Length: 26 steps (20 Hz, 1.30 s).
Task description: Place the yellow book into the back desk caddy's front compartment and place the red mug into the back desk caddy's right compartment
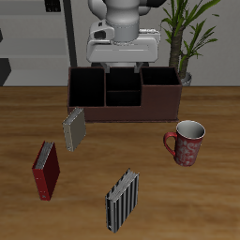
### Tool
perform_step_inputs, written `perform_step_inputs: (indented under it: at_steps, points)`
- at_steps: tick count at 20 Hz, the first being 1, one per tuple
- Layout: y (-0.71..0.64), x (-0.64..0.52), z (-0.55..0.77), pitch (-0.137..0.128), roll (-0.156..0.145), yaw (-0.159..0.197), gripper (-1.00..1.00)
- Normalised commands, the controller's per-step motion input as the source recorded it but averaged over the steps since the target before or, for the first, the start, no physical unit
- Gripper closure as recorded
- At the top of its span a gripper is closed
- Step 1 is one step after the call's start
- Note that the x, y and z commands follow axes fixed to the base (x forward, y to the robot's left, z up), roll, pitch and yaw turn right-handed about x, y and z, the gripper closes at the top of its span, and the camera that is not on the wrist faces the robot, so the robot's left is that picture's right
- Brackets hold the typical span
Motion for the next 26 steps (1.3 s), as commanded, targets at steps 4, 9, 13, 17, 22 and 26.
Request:
perform_step_inputs:
  at_steps: [4, 9, 13, 17, 22, 26]
  points:
    - [-0.10, 0.03, -0.01, 0.002, 0.008, 0.007, -1.00]
    - [-0.39, 0.07, -0.08, -0.010, -0.003, 0.001, -1.00]
    - [-0.49, 0.02, -0.11, -0.025, 0.012, -0.035, -1.00]
    - [-0.45, 0.03, -0.15, -0.005, 0.058, -0.041, -1.00]
    - [-0.57, 0.02, -0.22, -0.015, -0.021, -0.031, -1.00]
    - [-0.39, -0.02, -0.32, -0.098, 0.001, 0.072, -1.00]
